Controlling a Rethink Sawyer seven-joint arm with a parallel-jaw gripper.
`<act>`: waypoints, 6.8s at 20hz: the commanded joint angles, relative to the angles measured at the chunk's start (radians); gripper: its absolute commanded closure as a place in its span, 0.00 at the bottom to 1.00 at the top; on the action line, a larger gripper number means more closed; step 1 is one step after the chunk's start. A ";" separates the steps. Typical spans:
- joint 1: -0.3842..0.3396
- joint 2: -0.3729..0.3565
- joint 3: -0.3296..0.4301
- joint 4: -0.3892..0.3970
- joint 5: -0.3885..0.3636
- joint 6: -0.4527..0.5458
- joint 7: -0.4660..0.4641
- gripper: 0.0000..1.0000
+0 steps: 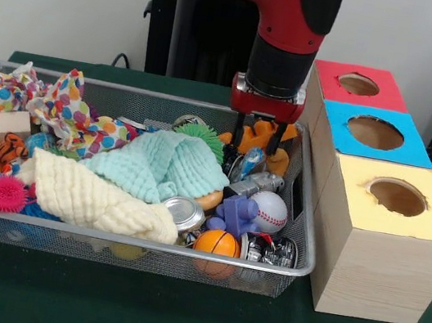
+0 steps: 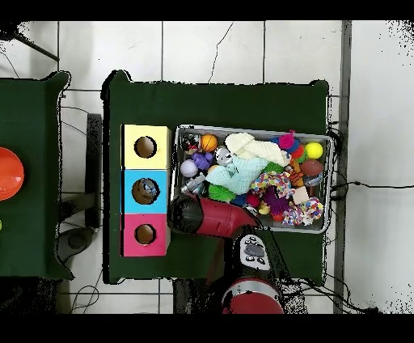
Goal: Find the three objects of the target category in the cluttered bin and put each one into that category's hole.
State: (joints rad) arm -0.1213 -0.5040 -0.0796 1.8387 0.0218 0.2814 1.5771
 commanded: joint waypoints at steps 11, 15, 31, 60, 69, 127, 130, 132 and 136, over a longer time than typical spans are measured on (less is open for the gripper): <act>0.010 0.098 0.068 -0.037 -0.002 -0.124 0.166 0.00; 0.013 0.098 0.063 -0.032 -0.005 -0.162 0.175 0.00; 0.008 0.090 0.065 -0.031 0.007 -0.142 0.166 1.00; -0.010 -0.016 0.059 -0.032 0.002 0.032 0.115 0.00; -0.025 -0.023 0.075 -0.018 0.004 0.035 0.113 0.00; 0.007 0.145 0.107 -0.236 -0.009 0.021 0.110 0.00; 0.015 0.148 0.101 -0.244 -0.005 0.023 0.116 0.00; 0.018 0.154 0.101 -0.251 -0.001 0.023 0.119 0.00; 0.018 0.159 0.105 -0.249 0.005 0.015 0.127 0.00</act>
State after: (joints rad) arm -0.1298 -0.4583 -0.0998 1.7069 0.0155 0.3578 1.5771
